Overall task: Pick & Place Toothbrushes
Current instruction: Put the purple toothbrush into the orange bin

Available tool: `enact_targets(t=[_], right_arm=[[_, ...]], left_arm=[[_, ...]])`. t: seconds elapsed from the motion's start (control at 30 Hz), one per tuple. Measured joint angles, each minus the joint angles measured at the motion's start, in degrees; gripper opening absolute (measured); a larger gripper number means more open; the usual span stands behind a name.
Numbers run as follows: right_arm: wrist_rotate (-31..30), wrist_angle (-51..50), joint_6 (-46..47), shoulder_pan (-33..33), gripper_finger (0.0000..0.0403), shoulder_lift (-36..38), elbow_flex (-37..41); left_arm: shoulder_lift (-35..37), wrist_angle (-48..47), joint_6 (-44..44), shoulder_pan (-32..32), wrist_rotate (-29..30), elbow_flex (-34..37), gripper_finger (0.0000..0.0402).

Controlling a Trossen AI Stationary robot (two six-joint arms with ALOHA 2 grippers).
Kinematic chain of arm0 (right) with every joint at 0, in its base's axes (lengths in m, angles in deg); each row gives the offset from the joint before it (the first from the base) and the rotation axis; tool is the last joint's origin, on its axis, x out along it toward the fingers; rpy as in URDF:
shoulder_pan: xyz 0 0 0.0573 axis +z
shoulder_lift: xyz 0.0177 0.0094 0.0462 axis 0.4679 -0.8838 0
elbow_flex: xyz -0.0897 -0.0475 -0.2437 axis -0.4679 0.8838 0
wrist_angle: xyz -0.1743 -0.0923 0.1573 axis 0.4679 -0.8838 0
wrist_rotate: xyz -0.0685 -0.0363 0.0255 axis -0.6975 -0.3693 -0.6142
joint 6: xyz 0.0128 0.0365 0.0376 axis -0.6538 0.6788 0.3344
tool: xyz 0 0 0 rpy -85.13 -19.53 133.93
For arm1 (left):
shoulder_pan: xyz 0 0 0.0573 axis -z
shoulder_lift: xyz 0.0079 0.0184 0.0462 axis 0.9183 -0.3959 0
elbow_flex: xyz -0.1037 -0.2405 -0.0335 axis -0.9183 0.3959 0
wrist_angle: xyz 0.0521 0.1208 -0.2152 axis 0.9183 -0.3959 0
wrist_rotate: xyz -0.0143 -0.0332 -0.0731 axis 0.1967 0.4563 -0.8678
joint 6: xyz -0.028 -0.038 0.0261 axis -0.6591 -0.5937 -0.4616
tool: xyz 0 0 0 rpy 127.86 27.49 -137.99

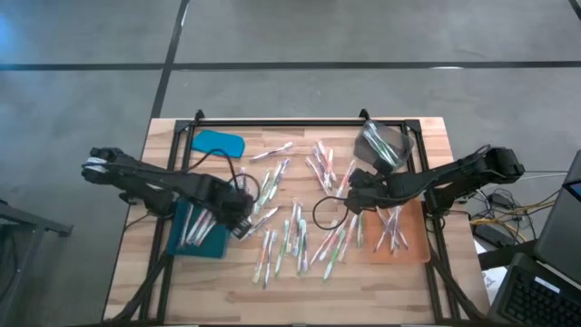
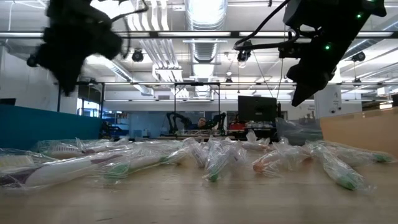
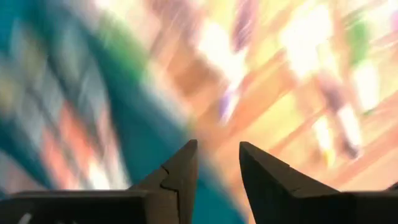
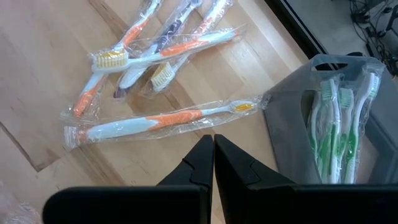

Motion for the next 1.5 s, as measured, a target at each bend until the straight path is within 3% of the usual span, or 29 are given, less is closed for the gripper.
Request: enact_targets(t=[0.2, 0.3, 0.6, 0.73, 0.87, 1.07, 1.5], right_arm=[[0.00, 0.14, -0.46, 0.00, 0.0008, 0.00, 0.02], [0.02, 0.15, -1.32, 0.01, 0.0008, 0.00, 0.02], [3.16, 1.29, -2.94, -0.08, 0.0008, 0.07, 0.02], [6.04, 5.57, -7.42, -0.13, 0.0008, 0.05, 0.02], [9.39, 10.77, -11.78, -0.12, 0.0008, 0.07, 0.02], [11.59, 17.77, -15.59, -0.85, 0.0008, 0.07, 0.02], [31.90, 31.80, -15.52, -5.96, 0.0008, 0.06, 0.02]], left_arm=[[0.01, 18.73, 26.76, -0.17, 16.94, 0.02, 0.0115], [0.00, 27.68, 33.87, -0.22, 20.80, -0.02, 0.0112], [-2.01, 45.93, 53.37, -5.28, 16.43, 0.62, 0.0112], [-4.18, 59.21, 60.74, -8.47, 9.94, 3.19, 0.0112], [-6.63, 68.59, 64.29, -10.94, 8.21, 5.25, 0.0112], [-9.72, 75.19, 67.35, -13.53, 7.65, 8.34, 0.0110], [-10.41, 90.02, 71.41, -17.06, 4.64, 16.85, 0.0080]])
